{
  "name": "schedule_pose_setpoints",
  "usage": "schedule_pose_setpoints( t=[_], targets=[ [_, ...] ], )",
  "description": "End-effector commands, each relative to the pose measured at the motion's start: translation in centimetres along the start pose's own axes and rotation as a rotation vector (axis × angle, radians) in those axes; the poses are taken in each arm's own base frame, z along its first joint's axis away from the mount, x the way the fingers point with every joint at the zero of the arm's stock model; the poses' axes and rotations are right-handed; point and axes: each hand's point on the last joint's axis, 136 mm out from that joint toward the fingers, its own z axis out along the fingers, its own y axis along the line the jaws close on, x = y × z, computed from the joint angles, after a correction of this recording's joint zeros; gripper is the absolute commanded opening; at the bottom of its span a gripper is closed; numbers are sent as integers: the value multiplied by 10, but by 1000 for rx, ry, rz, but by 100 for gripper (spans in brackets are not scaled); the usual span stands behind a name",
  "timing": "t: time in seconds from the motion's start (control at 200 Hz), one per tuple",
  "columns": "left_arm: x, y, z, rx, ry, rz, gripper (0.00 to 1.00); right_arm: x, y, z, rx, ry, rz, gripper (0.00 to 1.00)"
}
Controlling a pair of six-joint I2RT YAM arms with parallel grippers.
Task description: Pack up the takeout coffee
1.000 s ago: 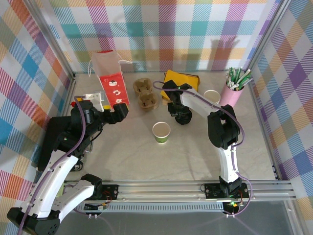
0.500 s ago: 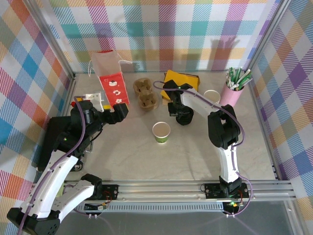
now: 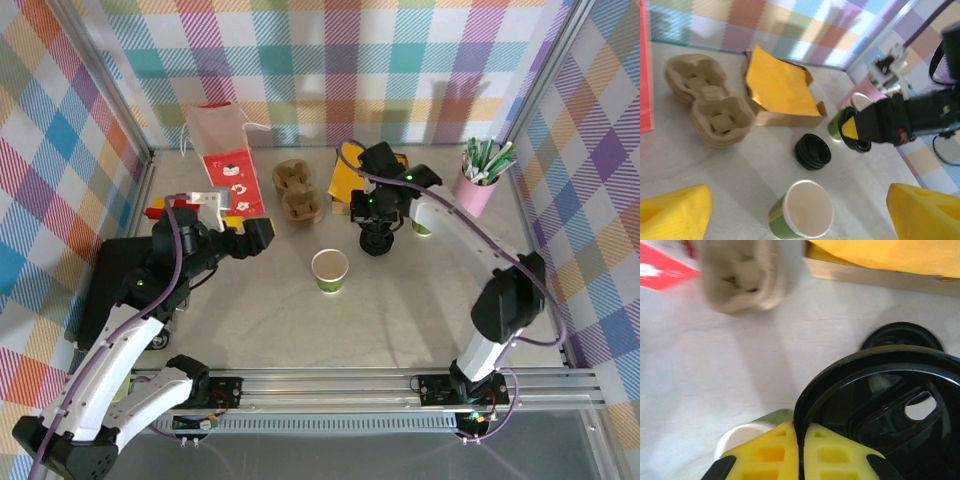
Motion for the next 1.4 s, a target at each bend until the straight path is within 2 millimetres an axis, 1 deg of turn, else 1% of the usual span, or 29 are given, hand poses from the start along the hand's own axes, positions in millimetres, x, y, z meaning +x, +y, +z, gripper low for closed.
schedule_pose_setpoints(
  t=[0.0, 0.01, 0.015, 0.03, 0.105, 0.175, 0.335, 0.45, 0.63, 0.815, 0.94, 1.035, 1.19, 1.395],
  targets=[
    [6, -28, 12, 105, 22, 62, 89, 4, 41, -20, -258, 12, 74, 9],
    [8, -29, 13, 108, 29, 64, 88, 3, 44, -23, -274, 8, 80, 9],
    [5, -32, 13, 118, 15, 68, 88, 3, 44, -23, -278, 6, 83, 9],
    [3, -35, 15, 127, 9, 72, 88, 4, 49, -26, -305, 7, 92, 9],
    [10, -43, 26, 140, 26, 81, 87, 4, 65, -40, -414, 1, 137, 9],
    [16, -51, 35, 164, 39, 79, 87, 4, 75, -48, -485, -4, 177, 9],
    [29, -74, 51, 256, 60, 88, 84, 4, 89, -60, -601, -6, 250, 9],
    [33, -86, 61, 314, 63, 93, 82, 5, 94, -61, -622, 6, 272, 9],
    [39, -86, 77, 335, 63, 81, 79, 8, 101, -61, -642, 19, 278, 9],
    [46, -82, 95, 305, 112, 69, 74, 10, 106, -61, -659, 34, 281, 9],
    [46, -80, 100, 295, 107, 65, 71, 12, 109, -61, -665, 39, 285, 9],
    [46, -82, 103, 305, 106, 60, 69, 14, 109, -62, -667, 41, 285, 9],
    [40, -84, 105, 315, 80, 51, 65, 17, 110, -61, -676, 50, 294, 9],
    [36, -85, 107, 317, 62, 44, 51, 18, 110, -66, -687, 41, 300, 9]
  ],
)
